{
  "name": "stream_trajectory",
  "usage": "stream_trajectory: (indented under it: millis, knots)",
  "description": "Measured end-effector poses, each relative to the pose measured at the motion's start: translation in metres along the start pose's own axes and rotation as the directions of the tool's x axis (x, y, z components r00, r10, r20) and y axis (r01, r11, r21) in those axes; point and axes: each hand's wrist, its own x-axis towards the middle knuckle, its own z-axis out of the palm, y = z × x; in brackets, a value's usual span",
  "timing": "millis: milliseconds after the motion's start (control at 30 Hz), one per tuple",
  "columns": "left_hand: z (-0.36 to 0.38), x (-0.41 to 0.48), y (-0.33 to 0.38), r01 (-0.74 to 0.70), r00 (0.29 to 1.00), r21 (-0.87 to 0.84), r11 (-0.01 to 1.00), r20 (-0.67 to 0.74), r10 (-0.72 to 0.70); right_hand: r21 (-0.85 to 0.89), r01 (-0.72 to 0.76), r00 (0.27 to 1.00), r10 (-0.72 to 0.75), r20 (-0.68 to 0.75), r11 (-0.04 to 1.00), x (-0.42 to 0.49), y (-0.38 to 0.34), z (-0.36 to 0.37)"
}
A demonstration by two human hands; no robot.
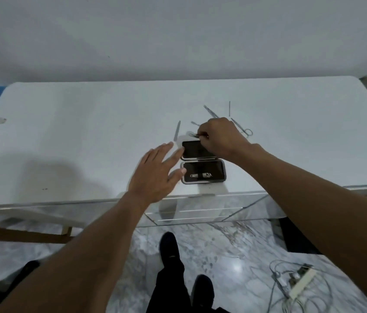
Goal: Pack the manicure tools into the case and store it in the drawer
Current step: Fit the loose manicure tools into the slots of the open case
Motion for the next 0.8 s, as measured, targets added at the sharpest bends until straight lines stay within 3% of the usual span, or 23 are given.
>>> stream_trajectory:
  millis: [300,800]
  knots:
    - [-0.001,0.0,-0.002,-0.004,1.0,0.006,1.0,-0.018,0.004,-0.023,-0.033,0.999,0.033,0.026,0.999,-0.074,0.017,0.013]
    - [0.0,-0.001,-0.003,-0.026,0.999,-0.02,0.999,-0.048,0.025,-0.043,-0.013,1.0,0.012,-0.016,0.999,-0.061,0.007,0.034]
